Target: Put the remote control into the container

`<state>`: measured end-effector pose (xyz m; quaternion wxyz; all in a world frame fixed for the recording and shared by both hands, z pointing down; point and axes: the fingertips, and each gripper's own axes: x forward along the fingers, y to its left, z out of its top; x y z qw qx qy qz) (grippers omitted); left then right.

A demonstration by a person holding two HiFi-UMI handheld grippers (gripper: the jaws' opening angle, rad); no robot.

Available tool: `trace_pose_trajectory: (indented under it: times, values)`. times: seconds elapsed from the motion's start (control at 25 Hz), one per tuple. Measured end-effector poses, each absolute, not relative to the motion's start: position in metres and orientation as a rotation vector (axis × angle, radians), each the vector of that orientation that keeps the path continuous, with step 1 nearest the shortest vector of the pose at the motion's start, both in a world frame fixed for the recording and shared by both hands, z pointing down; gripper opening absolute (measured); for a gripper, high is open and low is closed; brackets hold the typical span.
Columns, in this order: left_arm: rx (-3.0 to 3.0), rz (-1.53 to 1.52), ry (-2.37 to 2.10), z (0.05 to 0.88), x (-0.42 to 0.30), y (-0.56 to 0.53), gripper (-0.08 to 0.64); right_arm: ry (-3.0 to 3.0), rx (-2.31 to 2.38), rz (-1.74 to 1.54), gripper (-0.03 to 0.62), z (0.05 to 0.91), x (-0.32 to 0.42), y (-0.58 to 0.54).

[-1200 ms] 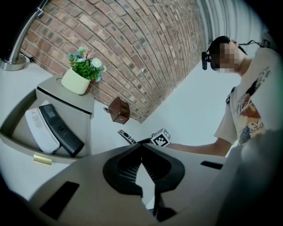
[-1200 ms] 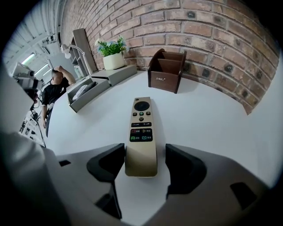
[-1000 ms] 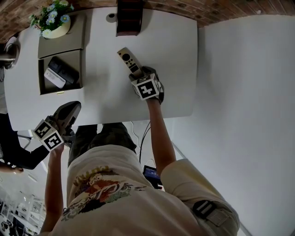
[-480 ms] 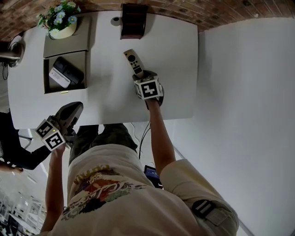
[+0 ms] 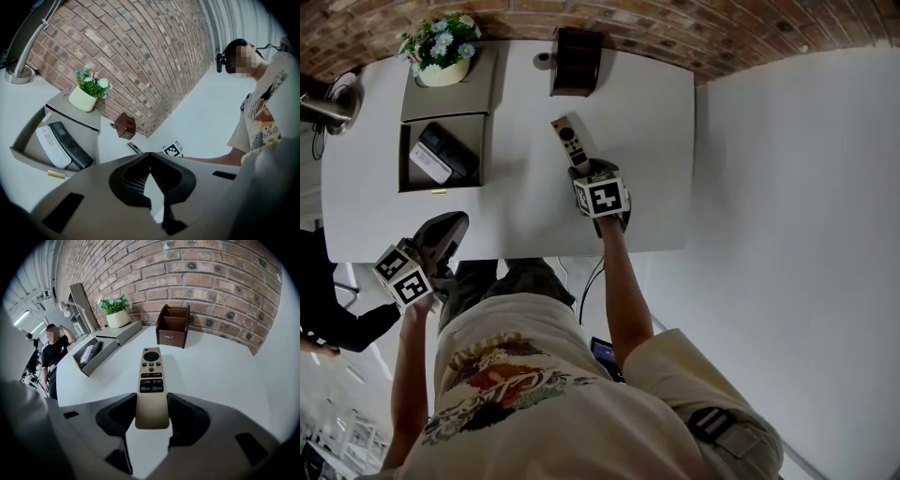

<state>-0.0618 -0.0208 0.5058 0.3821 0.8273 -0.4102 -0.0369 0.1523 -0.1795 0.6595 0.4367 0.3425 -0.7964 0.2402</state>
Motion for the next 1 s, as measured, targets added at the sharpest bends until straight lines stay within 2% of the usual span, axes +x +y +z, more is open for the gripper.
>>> trace_pose_trajectory:
  times: [0.44,1.0]
  values:
    - [2.153,-0.107,-0.993,0.498,-0.071,-0.015,0.005,-1.993,0.857,0.575,0.209,0.629,0.137,-0.154]
    - [2.210,-0.121,-0.979,0.488,-0.122,-0.009,0.005,-2.066,0.798,0.521,0.209,0.599,0.063,-0.124]
